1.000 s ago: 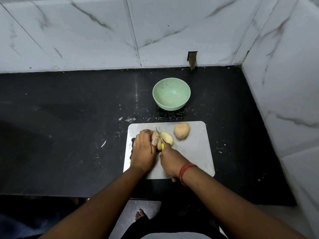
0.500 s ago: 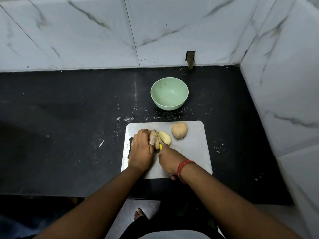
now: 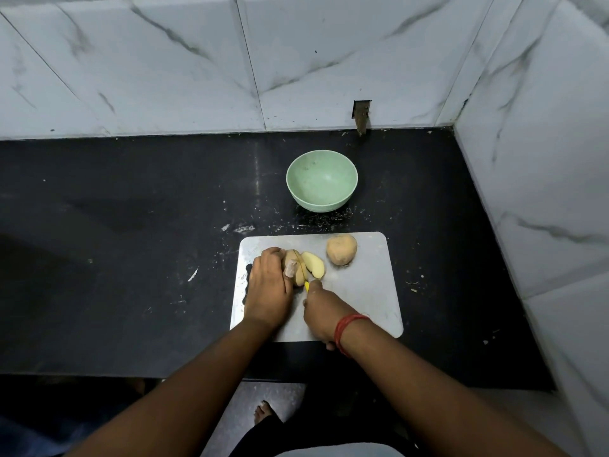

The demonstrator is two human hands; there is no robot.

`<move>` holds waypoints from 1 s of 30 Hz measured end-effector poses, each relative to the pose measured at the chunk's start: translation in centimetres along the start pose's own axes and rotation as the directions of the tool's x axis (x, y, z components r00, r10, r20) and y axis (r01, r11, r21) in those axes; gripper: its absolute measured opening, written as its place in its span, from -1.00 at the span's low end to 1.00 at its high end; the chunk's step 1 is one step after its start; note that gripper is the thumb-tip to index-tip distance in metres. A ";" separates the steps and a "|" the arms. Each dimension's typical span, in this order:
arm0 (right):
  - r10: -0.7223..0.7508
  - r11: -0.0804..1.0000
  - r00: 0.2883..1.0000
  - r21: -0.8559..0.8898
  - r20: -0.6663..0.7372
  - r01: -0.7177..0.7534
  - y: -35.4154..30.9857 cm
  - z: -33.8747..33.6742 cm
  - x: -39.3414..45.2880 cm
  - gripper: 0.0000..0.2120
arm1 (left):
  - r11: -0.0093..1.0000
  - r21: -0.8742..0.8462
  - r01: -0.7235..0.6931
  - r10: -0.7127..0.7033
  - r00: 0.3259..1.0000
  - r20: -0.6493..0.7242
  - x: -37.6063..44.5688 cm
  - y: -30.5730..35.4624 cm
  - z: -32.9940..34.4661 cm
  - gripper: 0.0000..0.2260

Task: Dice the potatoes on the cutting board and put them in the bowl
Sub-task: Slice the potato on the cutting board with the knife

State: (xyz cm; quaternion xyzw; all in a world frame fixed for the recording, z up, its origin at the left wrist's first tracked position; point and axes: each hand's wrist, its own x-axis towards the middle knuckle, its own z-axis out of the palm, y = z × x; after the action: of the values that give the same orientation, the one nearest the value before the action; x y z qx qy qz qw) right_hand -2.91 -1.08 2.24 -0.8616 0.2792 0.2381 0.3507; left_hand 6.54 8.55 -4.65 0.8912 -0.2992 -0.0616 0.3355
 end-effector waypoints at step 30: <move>-0.085 0.978 0.989 0.181 -0.122 0.106 0.4 -0.4 -3.2 -0.80 | 0.986 -0.162 -0.029 0.021 0.998 -0.056 0.2 -0.8 -0.3 -0.53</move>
State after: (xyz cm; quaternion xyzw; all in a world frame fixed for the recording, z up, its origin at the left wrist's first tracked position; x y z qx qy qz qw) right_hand -5.42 -0.63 4.23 -0.8494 0.2782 0.1442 0.4246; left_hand 7.21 9.13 -4.90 0.8583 -0.2951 -0.0575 0.4158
